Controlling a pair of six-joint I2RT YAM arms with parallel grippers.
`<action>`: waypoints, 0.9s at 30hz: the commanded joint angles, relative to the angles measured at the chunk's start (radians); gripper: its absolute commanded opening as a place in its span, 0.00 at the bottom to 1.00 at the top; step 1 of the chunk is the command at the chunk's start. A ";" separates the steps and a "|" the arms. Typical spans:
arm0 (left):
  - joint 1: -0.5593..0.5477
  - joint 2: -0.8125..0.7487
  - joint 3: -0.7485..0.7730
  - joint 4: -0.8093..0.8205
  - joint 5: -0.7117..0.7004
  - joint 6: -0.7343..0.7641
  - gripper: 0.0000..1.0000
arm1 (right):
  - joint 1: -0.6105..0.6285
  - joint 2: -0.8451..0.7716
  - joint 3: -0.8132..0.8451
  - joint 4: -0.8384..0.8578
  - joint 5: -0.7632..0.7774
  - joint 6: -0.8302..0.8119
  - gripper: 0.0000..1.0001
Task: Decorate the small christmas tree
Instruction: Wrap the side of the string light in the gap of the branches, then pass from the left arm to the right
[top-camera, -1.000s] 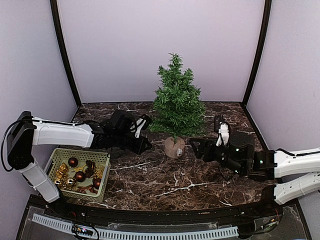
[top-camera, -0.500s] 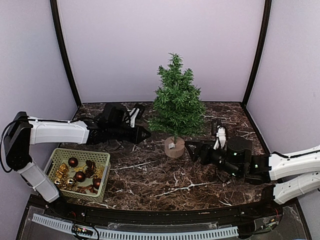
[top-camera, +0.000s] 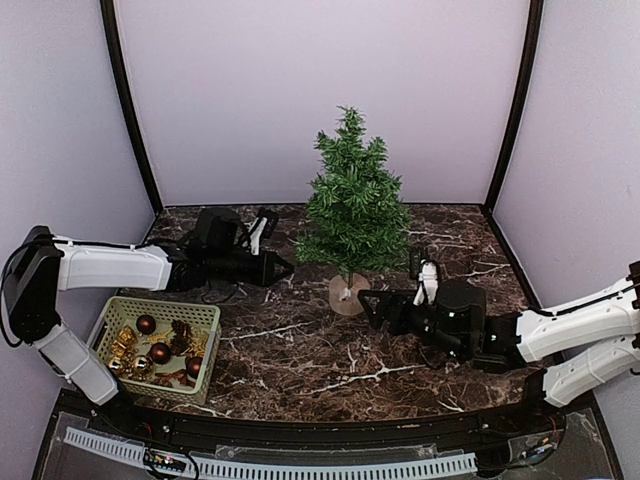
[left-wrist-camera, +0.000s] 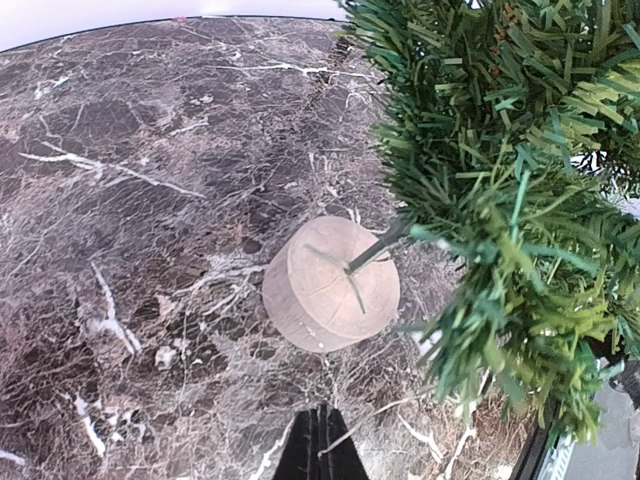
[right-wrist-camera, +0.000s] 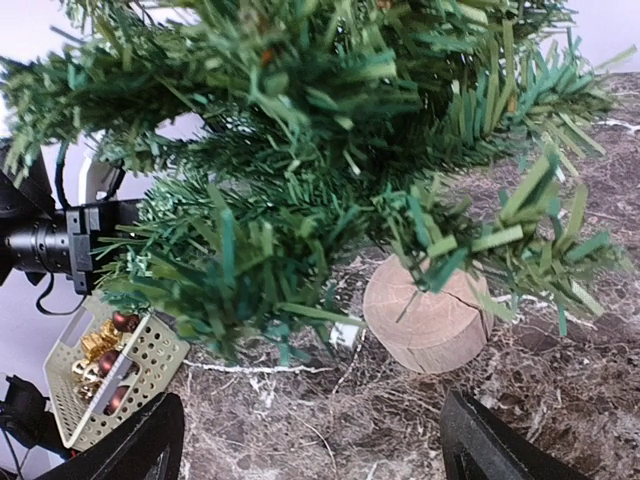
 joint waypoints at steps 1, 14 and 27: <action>0.009 -0.066 -0.022 0.041 0.027 0.031 0.00 | -0.001 -0.016 -0.010 0.087 -0.005 -0.006 0.90; 0.013 -0.152 -0.028 0.003 0.192 0.119 0.00 | 0.029 -0.133 -0.011 0.055 -0.011 -0.102 0.90; 0.013 -0.250 -0.058 0.006 0.499 0.002 0.00 | 0.130 -0.088 0.115 -0.005 -0.041 -0.197 0.89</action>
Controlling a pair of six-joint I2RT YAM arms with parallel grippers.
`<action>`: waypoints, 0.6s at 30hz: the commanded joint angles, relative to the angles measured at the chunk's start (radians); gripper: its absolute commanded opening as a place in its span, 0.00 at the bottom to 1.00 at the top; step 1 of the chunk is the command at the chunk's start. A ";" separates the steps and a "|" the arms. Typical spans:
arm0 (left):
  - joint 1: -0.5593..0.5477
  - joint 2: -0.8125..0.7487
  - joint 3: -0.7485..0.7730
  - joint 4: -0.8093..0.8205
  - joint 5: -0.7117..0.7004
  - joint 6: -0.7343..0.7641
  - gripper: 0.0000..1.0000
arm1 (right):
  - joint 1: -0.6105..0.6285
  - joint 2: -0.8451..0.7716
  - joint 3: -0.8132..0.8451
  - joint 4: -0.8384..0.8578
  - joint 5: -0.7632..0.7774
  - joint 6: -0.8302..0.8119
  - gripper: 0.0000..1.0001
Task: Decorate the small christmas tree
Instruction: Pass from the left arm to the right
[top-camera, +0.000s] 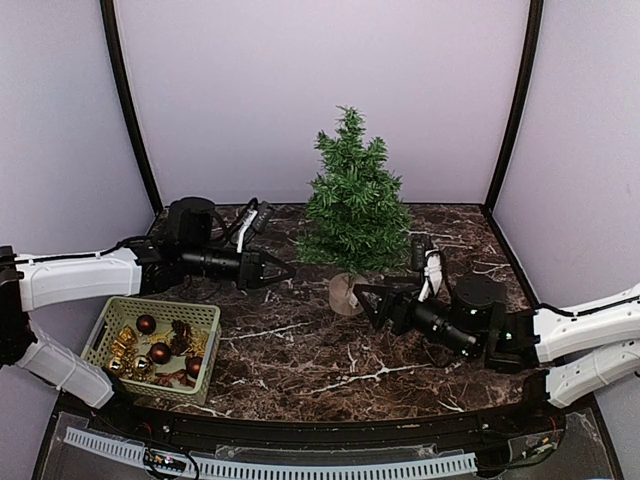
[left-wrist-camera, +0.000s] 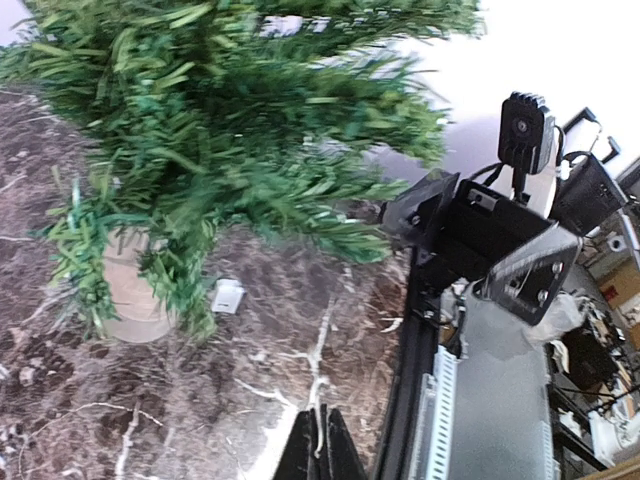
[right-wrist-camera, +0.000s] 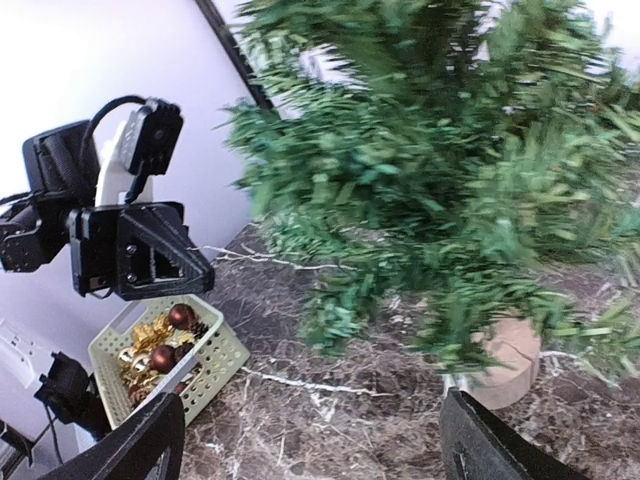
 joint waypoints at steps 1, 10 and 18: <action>0.007 -0.057 -0.002 0.029 0.142 -0.079 0.00 | 0.080 0.055 0.104 -0.004 -0.020 -0.071 0.89; -0.042 -0.052 0.028 0.113 0.130 -0.184 0.00 | 0.147 0.287 0.239 0.086 -0.078 -0.079 0.88; -0.072 -0.051 0.019 0.186 0.059 -0.252 0.00 | 0.147 0.492 0.376 0.132 -0.084 -0.124 0.89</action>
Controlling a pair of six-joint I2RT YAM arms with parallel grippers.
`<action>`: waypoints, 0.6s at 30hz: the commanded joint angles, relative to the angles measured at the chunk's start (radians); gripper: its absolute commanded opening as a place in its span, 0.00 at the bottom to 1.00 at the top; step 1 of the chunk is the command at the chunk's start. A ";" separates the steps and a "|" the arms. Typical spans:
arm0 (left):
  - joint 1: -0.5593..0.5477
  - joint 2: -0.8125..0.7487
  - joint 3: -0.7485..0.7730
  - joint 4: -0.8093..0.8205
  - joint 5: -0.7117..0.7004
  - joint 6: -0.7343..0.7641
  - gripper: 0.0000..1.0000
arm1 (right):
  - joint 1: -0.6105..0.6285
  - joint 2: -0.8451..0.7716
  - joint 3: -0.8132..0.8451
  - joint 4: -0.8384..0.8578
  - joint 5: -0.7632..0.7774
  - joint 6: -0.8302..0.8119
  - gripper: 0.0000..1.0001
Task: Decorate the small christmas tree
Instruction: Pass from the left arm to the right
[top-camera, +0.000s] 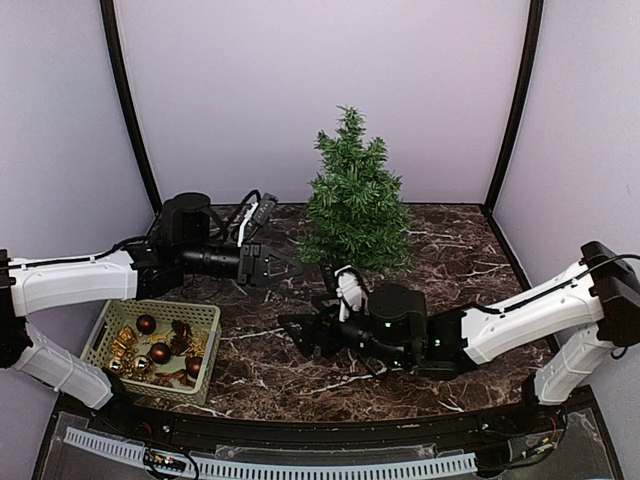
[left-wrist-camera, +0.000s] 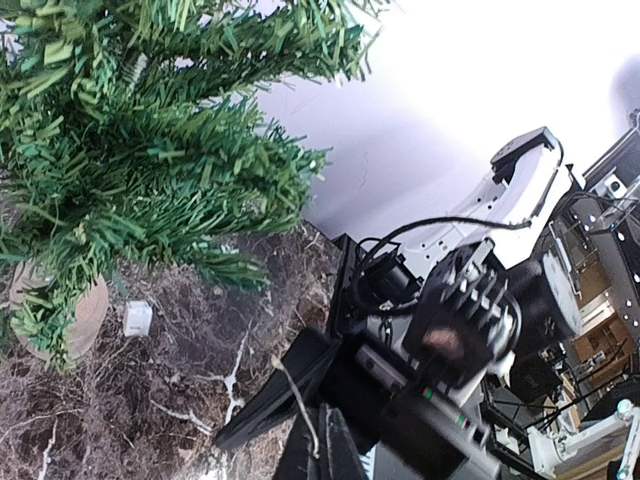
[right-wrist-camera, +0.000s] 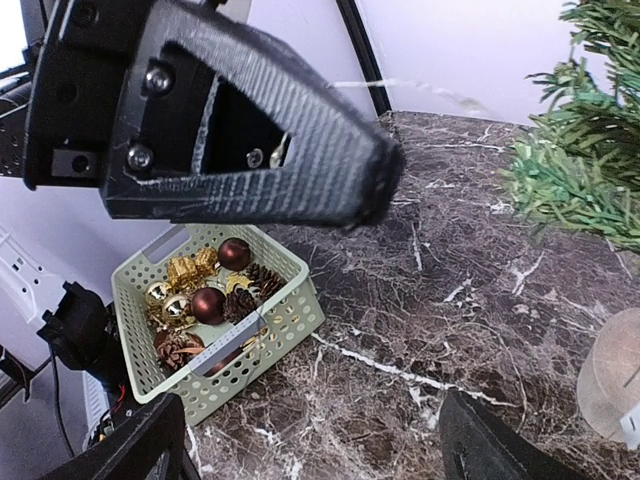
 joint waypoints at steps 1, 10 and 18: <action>-0.014 -0.010 0.010 0.088 -0.033 -0.061 0.00 | 0.005 0.064 0.079 0.093 -0.006 -0.046 0.89; -0.026 -0.011 -0.024 0.155 -0.085 -0.104 0.01 | 0.004 0.089 0.105 0.114 0.002 -0.059 0.03; -0.027 -0.051 -0.090 0.137 -0.230 -0.024 0.64 | 0.009 -0.275 0.035 -0.280 0.076 0.006 0.00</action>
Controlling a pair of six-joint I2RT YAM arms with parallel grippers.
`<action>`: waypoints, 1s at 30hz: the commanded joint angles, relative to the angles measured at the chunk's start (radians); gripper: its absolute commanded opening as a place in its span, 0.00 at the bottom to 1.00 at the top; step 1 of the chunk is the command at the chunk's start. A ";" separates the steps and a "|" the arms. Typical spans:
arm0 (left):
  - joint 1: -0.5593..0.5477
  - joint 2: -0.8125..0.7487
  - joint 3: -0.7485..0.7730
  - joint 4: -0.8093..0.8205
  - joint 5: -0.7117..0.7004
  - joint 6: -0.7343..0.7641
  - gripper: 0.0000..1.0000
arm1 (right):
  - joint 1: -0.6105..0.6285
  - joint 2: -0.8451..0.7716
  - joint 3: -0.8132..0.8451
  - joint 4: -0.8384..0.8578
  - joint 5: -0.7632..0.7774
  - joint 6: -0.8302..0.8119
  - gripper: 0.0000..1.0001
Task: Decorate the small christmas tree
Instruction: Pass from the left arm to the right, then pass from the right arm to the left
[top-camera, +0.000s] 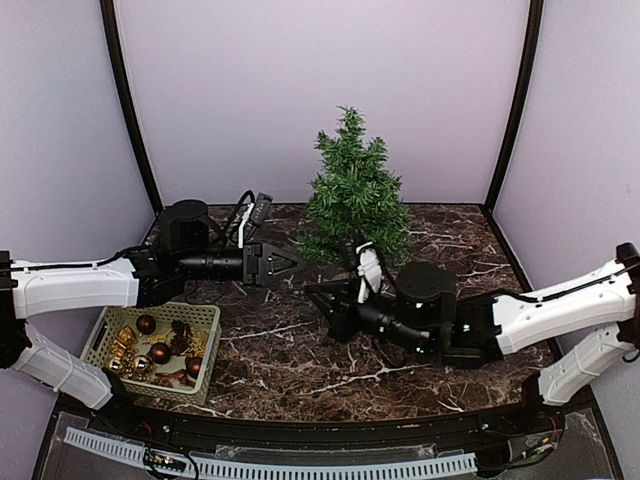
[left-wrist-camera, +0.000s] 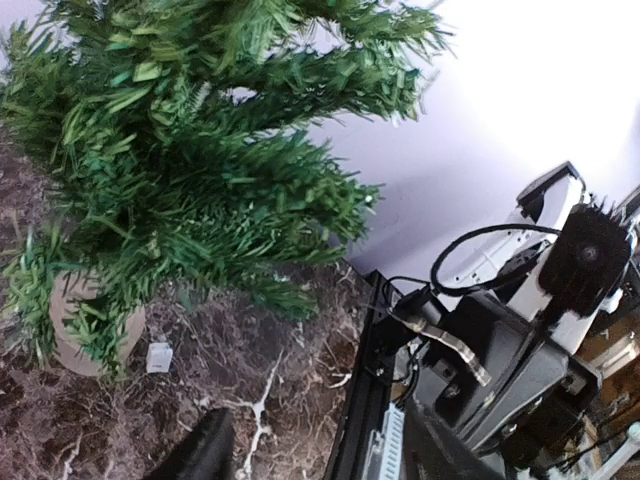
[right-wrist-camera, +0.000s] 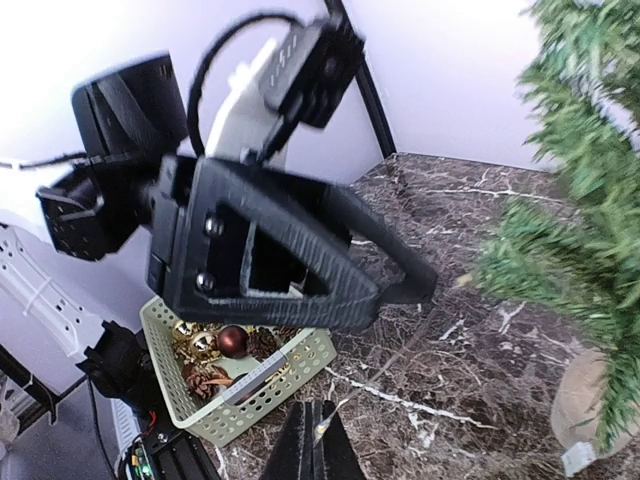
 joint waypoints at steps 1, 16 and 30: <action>-0.004 -0.046 -0.044 0.021 -0.098 0.061 0.67 | 0.008 -0.202 0.005 -0.240 0.091 0.027 0.00; -0.075 0.080 -0.003 0.070 -0.155 0.229 0.77 | -0.044 -0.284 0.287 -0.654 0.257 -0.083 0.00; -0.115 0.191 0.017 0.205 -0.205 0.200 0.79 | -0.055 -0.503 0.216 -0.610 0.129 -0.179 0.00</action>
